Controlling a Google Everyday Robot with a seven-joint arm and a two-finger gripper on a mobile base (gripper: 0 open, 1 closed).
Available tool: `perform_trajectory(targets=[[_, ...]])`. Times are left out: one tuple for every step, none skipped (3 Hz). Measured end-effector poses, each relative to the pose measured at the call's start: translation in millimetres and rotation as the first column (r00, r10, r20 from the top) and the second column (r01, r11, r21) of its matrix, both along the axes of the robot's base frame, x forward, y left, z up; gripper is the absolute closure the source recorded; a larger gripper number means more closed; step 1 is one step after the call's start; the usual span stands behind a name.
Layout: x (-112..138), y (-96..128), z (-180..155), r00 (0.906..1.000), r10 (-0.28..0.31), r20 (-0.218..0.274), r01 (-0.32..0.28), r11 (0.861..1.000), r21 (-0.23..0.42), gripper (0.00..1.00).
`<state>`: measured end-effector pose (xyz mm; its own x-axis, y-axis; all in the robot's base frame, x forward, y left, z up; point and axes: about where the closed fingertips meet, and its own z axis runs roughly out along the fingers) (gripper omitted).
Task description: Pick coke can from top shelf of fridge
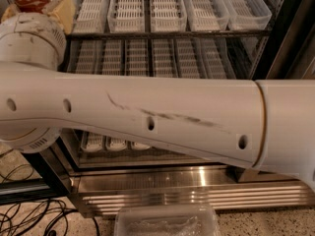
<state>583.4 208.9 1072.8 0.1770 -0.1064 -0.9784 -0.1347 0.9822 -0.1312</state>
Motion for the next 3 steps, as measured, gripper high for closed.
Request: perform_trajectory(targets=[[7.7,-12.2,3.7,0.9997,-0.024,0.004,0.024,1.000,0.001,0.30],[7.7,-12.1,3.6,0.9997,-0.023,0.004,0.023,1.000,0.001,0.30],[8.3,-9.3,1.5,0.9999,-0.015,-0.005,0.015,1.000,0.002,0.30]])
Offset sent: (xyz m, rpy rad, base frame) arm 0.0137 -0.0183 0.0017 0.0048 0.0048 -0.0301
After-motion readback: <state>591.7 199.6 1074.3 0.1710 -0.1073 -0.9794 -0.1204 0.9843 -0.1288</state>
